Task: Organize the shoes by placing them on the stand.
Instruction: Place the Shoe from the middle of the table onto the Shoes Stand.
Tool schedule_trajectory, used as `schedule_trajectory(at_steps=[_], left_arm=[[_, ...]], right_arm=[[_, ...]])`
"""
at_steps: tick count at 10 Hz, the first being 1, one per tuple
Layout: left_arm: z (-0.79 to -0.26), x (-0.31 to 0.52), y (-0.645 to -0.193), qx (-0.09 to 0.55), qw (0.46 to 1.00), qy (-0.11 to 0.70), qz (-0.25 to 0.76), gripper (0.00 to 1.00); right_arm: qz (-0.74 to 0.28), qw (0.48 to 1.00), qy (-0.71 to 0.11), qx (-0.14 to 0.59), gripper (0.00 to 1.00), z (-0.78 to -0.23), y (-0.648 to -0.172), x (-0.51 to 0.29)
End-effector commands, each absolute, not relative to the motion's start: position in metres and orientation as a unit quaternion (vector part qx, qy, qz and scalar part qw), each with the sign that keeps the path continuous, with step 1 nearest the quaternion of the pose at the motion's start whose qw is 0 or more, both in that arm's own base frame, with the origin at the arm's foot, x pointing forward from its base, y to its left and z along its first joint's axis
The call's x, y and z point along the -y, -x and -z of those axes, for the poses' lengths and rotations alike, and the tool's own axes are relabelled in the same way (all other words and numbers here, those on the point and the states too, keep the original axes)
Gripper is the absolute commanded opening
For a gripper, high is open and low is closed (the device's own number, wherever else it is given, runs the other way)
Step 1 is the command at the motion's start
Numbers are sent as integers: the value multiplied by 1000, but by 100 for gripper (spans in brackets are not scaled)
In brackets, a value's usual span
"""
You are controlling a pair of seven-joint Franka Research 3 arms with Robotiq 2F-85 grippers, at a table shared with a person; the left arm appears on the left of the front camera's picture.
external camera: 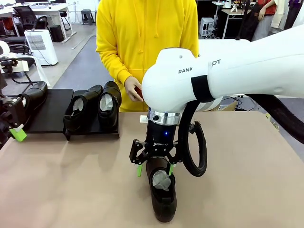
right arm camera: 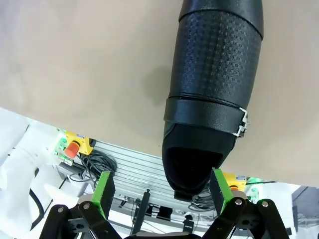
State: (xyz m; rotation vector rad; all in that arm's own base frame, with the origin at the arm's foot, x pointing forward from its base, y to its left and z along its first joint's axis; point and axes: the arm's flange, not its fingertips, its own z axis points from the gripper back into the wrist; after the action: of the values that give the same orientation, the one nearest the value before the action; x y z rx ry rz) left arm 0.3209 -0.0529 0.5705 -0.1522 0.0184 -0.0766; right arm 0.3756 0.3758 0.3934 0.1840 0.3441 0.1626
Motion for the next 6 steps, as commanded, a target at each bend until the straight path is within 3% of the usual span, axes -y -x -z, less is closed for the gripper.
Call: schedule_trajectory(at_steps=[1,6], left_arm=[[-570,52,-321,-8,996,83,42,50],[-570,52,-321,-8,996,83,42,50]], right_arm=[[-82,978,-98,-163,100,-398,-376,-379],[-82,978,-98,-163,100,-398,-376,-379]])
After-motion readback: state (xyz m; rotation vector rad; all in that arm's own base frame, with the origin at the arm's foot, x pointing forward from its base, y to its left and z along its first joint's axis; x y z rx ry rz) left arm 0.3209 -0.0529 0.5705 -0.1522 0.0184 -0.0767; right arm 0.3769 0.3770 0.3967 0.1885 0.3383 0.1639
